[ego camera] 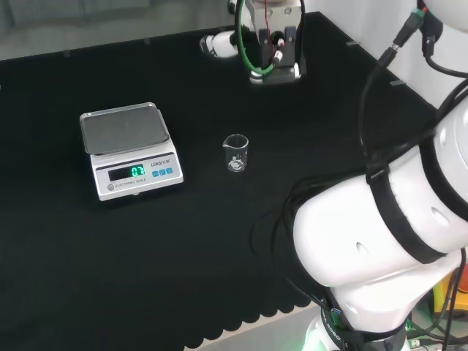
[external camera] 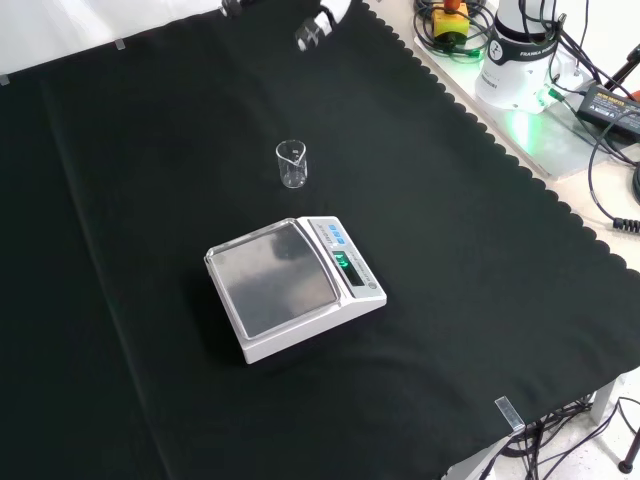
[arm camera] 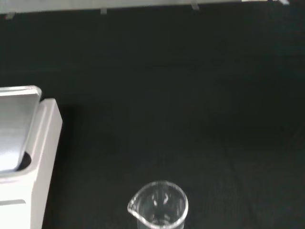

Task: Pick up the beaker.

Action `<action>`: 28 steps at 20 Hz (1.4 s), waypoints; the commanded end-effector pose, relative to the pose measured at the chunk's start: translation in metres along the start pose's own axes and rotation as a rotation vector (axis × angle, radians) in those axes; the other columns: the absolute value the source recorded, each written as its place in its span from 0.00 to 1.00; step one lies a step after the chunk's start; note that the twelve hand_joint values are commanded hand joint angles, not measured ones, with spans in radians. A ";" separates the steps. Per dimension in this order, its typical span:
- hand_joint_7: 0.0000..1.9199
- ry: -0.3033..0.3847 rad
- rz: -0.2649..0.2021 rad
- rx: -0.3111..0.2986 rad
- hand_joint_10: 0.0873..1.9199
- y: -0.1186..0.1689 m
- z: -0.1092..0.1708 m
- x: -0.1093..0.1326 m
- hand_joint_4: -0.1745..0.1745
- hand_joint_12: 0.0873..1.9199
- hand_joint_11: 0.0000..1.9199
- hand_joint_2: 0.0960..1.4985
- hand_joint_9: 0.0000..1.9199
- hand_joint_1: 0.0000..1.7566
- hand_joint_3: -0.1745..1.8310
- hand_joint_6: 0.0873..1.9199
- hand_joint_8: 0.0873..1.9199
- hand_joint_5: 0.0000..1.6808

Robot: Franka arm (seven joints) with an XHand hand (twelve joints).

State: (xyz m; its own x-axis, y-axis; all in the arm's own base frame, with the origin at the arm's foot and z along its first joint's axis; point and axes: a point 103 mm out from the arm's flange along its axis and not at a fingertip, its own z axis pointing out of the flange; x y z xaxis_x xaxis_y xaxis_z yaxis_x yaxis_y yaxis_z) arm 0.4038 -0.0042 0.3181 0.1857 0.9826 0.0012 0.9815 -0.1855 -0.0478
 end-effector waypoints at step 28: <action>0.03 0.110 0.029 0.093 0.44 -0.006 0.152 -0.007 0.30 0.79 0.09 0.58 0.15 0.18 0.21 0.00 0.41 0.17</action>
State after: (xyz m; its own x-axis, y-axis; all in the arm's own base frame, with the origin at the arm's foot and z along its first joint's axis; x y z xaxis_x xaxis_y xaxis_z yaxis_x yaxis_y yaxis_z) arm 0.3992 -0.0084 0.1908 0.1964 0.9774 0.0779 0.9633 -0.1775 -0.2013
